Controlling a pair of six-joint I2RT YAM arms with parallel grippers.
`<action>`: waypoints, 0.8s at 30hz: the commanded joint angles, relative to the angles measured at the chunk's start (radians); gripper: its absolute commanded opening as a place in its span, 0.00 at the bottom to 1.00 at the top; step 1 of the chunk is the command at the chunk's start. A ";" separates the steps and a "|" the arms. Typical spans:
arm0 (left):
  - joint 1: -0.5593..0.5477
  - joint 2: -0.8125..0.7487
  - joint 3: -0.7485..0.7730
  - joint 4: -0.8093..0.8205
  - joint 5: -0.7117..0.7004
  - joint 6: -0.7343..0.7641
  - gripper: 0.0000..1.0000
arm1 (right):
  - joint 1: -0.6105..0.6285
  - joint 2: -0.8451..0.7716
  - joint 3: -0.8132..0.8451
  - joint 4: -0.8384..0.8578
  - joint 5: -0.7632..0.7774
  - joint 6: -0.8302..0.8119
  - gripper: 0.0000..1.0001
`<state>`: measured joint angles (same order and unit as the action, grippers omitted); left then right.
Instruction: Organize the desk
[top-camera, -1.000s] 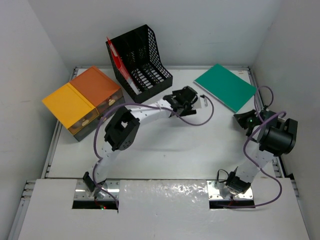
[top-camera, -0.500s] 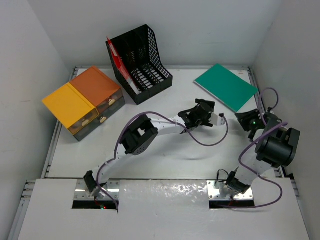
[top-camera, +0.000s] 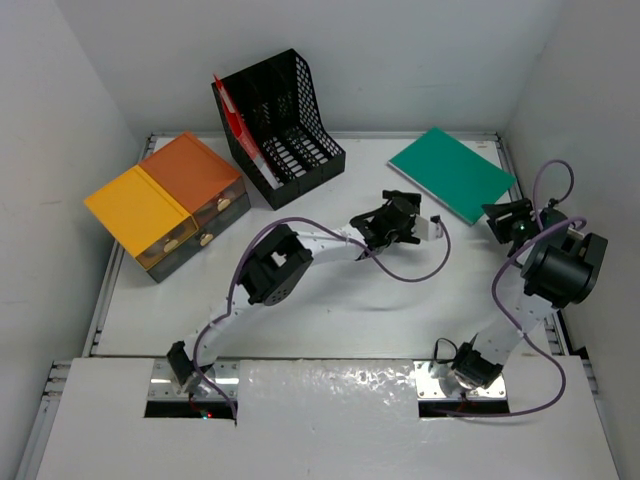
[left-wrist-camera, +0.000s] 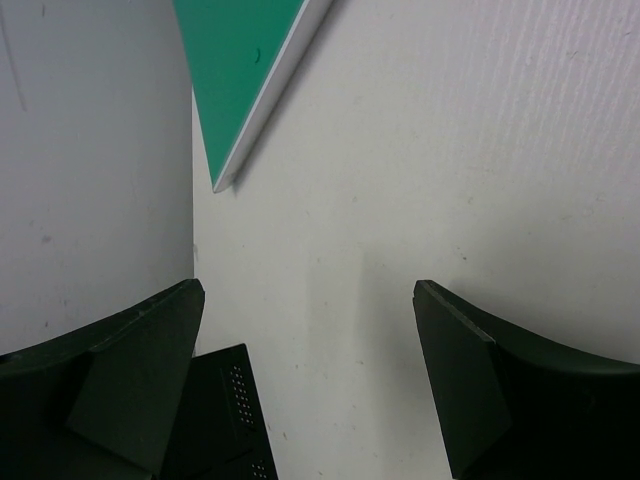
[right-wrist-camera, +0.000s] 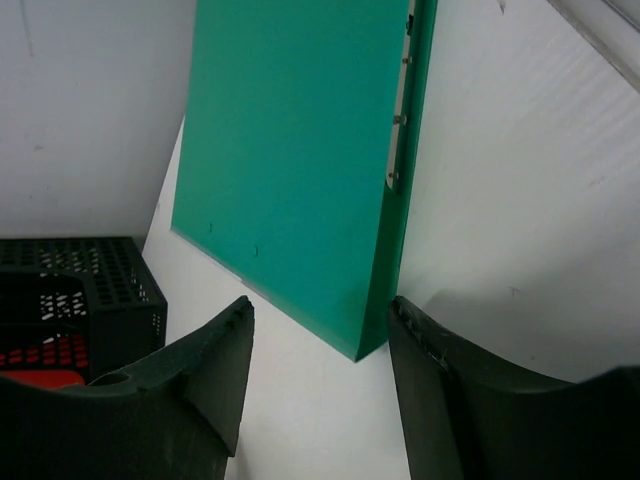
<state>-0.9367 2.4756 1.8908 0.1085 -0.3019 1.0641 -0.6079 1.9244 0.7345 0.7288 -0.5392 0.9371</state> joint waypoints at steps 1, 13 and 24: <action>0.029 0.006 0.033 0.052 -0.006 -0.026 0.84 | 0.002 0.021 0.051 0.057 -0.027 0.017 0.54; 0.035 -0.021 0.042 0.033 -0.029 -0.046 0.84 | 0.049 0.114 0.152 -0.037 -0.013 -0.014 0.55; 0.042 -0.041 0.014 0.034 -0.036 -0.033 0.84 | 0.082 0.215 0.203 0.006 -0.011 0.028 0.46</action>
<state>-0.9012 2.4760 1.9011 0.1089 -0.3298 1.0389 -0.5323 2.1086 0.9138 0.7048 -0.5549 0.9497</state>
